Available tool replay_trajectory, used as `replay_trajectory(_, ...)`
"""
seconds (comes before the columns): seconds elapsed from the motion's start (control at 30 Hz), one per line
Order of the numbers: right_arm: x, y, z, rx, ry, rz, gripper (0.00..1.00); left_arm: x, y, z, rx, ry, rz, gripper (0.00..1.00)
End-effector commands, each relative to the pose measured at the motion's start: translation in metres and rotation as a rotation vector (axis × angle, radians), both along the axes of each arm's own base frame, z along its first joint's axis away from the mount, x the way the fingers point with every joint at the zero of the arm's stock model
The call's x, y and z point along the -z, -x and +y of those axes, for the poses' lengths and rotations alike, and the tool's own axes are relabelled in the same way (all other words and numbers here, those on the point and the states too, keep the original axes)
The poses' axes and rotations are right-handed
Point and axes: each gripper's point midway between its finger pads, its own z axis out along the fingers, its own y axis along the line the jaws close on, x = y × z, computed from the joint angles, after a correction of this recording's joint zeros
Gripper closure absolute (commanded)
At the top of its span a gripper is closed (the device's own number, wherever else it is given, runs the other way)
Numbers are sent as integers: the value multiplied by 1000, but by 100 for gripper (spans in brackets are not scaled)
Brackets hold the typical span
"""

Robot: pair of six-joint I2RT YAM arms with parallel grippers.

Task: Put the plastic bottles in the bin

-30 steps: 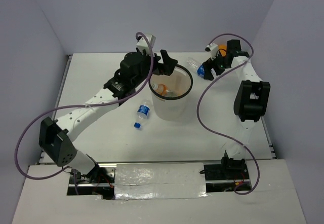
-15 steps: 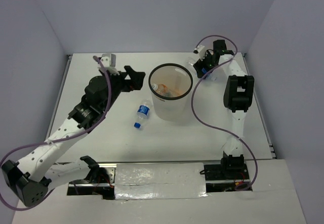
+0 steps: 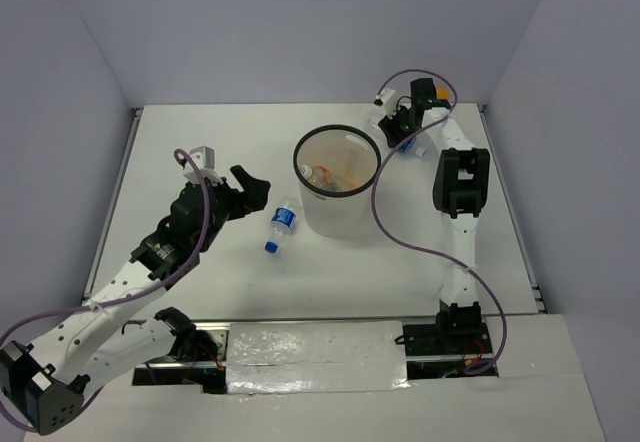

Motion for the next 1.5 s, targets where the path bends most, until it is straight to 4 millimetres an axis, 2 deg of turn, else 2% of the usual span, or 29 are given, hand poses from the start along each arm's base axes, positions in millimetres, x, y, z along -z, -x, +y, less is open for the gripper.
replay_trajectory(0.0,-37,17,-6,20,-14,1,53,-1,-1,-6,6,68,4,1)
replay_trajectory(0.03,-45,20,-6,29,-35,-4,54,1,0,-6,8,69,9,1)
replay_trajectory(0.07,-44,32,-2,46,-86,28,56,6,0,-7,11,68,23,1)
replay_trajectory(0.1,-77,36,2,48,-115,-26,56,8,0,-8,13,67,28,1)
replay_trajectory(0.13,-91,36,-14,86,-144,-64,57,12,0,-8,14,66,35,1)
replay_trajectory(0.17,-115,52,-14,97,-202,-81,57,13,1,-8,13,67,37,1)
replay_trajectory(0.2,-129,59,-13,100,-226,-96,58,15,1,-8,14,67,40,1)
replay_trajectory(0.23,-131,71,-10,105,-253,-82,58,18,3,-7,15,66,43,1)
replay_trajectory(0.27,-166,83,-4,79,-285,-137,58,20,3,-6,10,65,46,1)
replay_trajectory(0.3,-180,92,-1,69,-301,-155,58,22,3,-5,9,62,48,1)
replay_trajectory(0.33,-184,103,3,69,-325,-152,58,26,4,-5,12,57,53,1)
replay_trajectory(0.37,-215,115,7,53,-342,-211,58,29,4,-4,12,53,60,1)
replay_trajectory(0.43,-240,129,16,43,-397,-237,58,37,5,-3,12,38,75,1)
replay_trajectory(0.47,-263,138,19,34,-414,-278,58,41,6,-2,12,32,84,1)
replay_trajectory(0.5,-273,144,23,29,-435,-285,58,45,6,-2,12,27,94,1)
replay_trajectory(0.57,-301,161,37,-4,-511,-294,57,53,8,-1,15,18,115,1)
replay_trajectory(0.6,-309,169,44,-24,-541,-283,57,58,9,-1,16,12,125,1)
replay_trajectory(0.63,-318,181,62,-75,-596,-258,56,61,10,-1,16,9,132,1)
replay_trajectory(0.7,-335,199,85,-141,-641,-263,55,67,12,-1,20,9,147,1)
replay_trajectory(0.73,-336,211,105,-182,-679,-228,54,67,13,-1,22,11,148,1)
replay_trajectory(0.8,-353,224,126,-246,-717,-266,53,70,15,-2,29,12,154,1)
replay_trajectory(0.87,-355,238,152,-298,-760,-237,52,71,16,-1,32,9,157,1)
replay_trajectory(0.9,-358,235,154,-293,-783,-253,50,72,16,-2,38,2,162,1)
replay_trajectory(0.97,-359,244,179,-346,-817,-238,49,74,17,-2,44,-10,171,1)
replay_trajectory(1.0,-363,242,185,-364,-830,-260,48,75,18,-2,50,-20,176,1)
replay_trajectory(1.17,-339,237,216,-375,-883,-166,45,84,20,-3,67,-54,213,1)
replay_trajectory(1.3,-315,233,225,-359,-868,-122,34,90,20,-4,80,-77,225,1)
replay_trajectory(1.33,-306,231,225,-349,-864,-105,26,94,20,-5,88,-89,236,1)
replay_trajectory(1.47,-287,229,224,-322,-844,-70,13,101,14,-12,128,-142,250,1)
